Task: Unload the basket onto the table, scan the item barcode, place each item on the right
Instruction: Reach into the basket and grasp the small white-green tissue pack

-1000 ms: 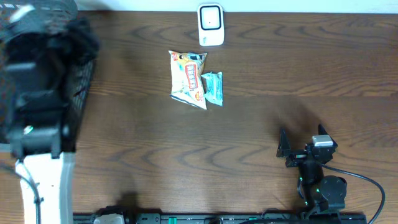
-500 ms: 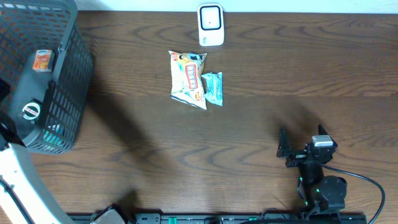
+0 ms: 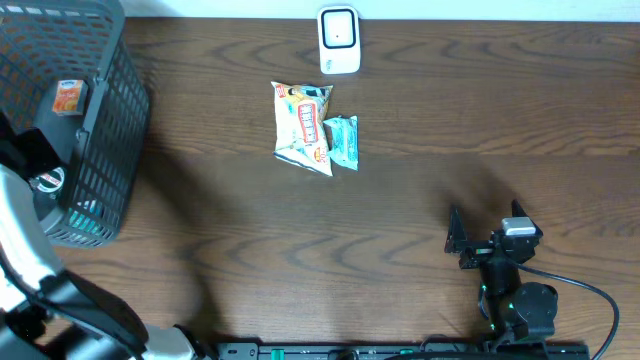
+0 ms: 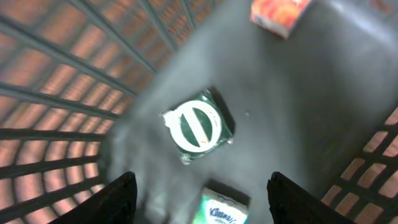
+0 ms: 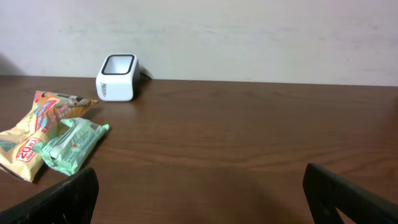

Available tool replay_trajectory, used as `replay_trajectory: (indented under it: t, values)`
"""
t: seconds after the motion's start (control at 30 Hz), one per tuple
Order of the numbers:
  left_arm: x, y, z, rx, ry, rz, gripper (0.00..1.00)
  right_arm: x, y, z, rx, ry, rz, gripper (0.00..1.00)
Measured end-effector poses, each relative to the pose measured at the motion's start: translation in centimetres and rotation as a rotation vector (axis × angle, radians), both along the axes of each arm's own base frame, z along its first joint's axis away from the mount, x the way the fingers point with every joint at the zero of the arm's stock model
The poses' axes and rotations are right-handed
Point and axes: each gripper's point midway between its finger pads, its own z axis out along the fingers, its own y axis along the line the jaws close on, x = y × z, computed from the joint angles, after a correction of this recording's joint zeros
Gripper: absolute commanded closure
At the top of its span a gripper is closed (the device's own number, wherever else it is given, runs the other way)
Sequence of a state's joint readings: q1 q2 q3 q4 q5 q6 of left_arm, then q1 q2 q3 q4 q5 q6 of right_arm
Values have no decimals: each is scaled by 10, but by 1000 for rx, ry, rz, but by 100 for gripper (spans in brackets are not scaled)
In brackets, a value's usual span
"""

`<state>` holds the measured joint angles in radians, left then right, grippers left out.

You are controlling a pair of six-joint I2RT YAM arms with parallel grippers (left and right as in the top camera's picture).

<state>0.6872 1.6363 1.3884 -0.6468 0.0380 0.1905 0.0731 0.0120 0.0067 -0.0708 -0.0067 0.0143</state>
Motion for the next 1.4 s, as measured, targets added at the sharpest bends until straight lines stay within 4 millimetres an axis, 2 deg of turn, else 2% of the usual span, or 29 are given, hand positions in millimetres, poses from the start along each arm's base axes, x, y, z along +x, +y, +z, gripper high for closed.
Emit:
replay_trajectory:
  t: [0.07, 0.2, 0.43, 0.6, 0.8, 0.9, 1.0, 1.07, 1.17, 1.4]
  values:
    - [0, 2, -21, -56, 24, -6, 27, 0, 0, 0, 0, 0, 0, 1]
    - [-7, 3, -45, -146, 52, -1, 27, 0, 0, 0, 0, 0, 0, 1]
    - [-27, -2, -55, -233, 88, 25, 27, 0, 0, 0, 0, 0, 0, 1]
    - [-31, -13, -58, -286, 103, 16, 27, 0, 0, 0, 0, 0, 0, 1]
    - [-37, -17, -62, -317, 118, 19, 27, 0, 0, 0, 0, 0, 0, 1]
    - [-44, -14, -74, -352, 143, 42, 27, 0, 0, 0, 0, 0, 0, 1]
    - [-52, -11, -98, -415, 181, 70, 27, 0, 0, 0, 0, 0, 0, 1]
    - [-58, -14, -123, -480, 233, 88, 27, 0, 0, 0, 0, 0, 0, 1]
    - [-59, -16, -133, -500, 253, 89, 27, 0, 0, 0, 0, 0, 0, 1]
    - [-62, -26, -134, -533, 280, 87, 34, 0, 0, 0, 0, 0, 0, 1]
